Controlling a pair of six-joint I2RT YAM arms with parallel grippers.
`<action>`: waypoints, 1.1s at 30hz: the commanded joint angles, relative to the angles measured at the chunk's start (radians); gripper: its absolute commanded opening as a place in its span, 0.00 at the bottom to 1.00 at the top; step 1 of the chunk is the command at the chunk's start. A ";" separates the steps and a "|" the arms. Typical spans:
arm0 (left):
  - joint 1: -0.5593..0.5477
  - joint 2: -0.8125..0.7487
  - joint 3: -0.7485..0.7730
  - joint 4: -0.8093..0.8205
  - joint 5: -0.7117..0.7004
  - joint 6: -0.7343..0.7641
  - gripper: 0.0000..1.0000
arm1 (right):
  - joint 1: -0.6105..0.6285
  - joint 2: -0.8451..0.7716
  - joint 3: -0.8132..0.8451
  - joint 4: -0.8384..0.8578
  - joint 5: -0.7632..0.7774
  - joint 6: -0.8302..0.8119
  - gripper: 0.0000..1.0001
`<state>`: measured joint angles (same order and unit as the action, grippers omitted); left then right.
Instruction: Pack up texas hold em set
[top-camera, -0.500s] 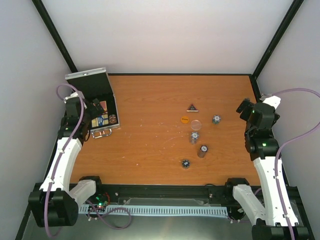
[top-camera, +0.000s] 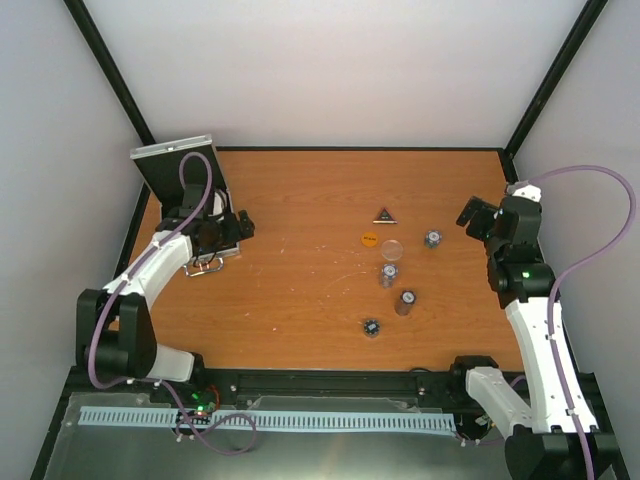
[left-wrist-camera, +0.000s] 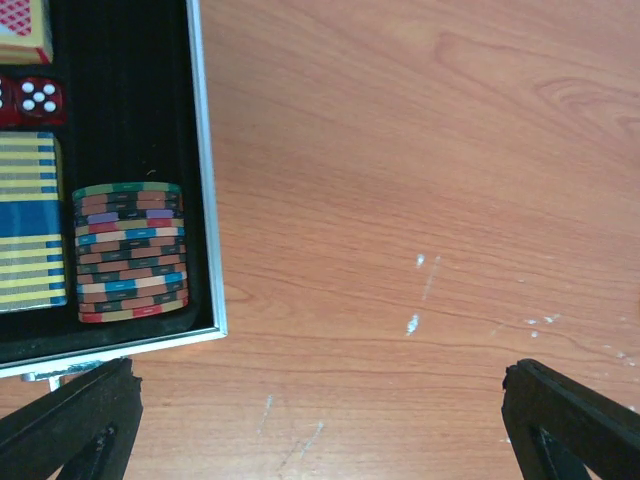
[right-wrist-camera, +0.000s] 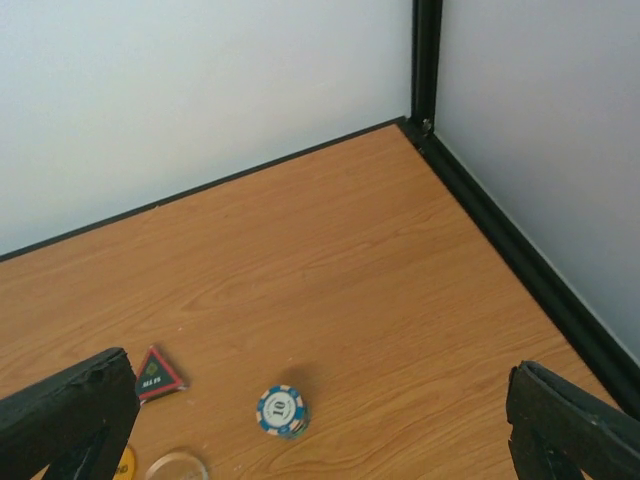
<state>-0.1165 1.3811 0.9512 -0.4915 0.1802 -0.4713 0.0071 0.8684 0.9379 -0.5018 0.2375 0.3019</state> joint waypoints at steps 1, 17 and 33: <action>-0.002 0.048 0.037 -0.018 0.012 0.004 0.99 | 0.003 0.019 0.001 -0.045 -0.088 0.034 1.00; 0.000 0.349 0.351 -0.081 -0.157 0.123 0.83 | 0.001 0.131 0.029 -0.028 -0.226 0.067 1.00; 0.000 0.624 0.520 -0.149 -0.192 0.112 0.83 | 0.002 0.076 0.008 -0.082 -0.211 0.052 1.00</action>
<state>-0.1162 1.9785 1.4349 -0.6071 0.0067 -0.3794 0.0071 0.9794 0.9585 -0.5533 0.0273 0.3603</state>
